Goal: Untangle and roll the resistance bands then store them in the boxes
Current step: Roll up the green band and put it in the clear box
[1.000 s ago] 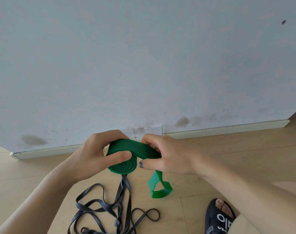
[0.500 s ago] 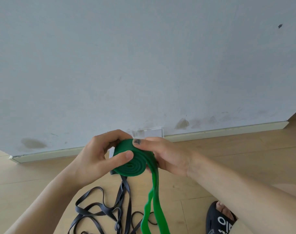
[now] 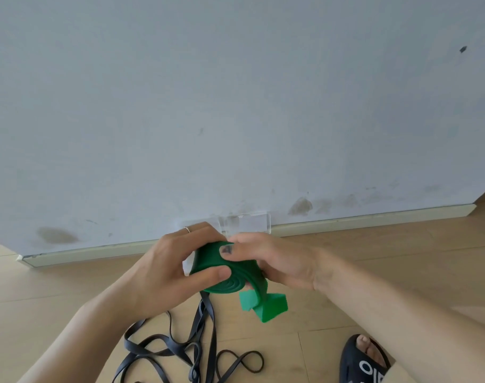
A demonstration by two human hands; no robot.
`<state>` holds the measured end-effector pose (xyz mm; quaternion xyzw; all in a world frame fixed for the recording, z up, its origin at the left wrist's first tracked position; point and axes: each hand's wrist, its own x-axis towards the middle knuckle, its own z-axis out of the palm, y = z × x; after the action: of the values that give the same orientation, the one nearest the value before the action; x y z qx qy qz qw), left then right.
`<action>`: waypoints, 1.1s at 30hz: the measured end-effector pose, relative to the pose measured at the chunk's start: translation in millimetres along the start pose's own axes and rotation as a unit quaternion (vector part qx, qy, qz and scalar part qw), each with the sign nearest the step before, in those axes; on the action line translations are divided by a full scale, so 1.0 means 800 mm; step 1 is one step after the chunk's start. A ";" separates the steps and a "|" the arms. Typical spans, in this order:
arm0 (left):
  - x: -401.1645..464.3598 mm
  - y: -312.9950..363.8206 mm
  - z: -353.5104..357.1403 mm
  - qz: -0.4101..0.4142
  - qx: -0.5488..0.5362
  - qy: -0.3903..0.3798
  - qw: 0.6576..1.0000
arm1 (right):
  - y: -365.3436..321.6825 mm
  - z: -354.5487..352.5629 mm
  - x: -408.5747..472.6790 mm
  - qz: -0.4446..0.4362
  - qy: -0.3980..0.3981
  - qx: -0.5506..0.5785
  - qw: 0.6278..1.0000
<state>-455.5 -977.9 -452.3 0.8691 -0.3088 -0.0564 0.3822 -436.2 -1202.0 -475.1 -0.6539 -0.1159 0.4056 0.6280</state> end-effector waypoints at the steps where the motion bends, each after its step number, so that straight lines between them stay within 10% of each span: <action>1: 0.000 0.000 -0.001 -0.002 0.013 -0.004 1.000 | -0.001 0.000 0.003 0.008 0.032 -0.021 0.999; 17: 0.004 0.014 0.013 0.006 0.137 -0.002 0.990 | 0.005 0.002 0.001 0.010 0.092 -0.151 0.984; 23: -0.001 0.009 0.010 0.024 0.053 0.002 0.998 | -0.009 -0.004 -0.011 0.007 -0.048 -0.071 0.996; 33: 0.005 0.008 0.020 0.014 0.203 -0.028 0.979 | 0.013 0.001 0.009 0.023 0.154 -0.218 0.964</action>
<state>-461.1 -993.4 -458.3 0.9223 -0.3363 -0.0121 0.1901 -435.9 -1198.3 -487.1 -0.8319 -0.0888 0.2794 0.4711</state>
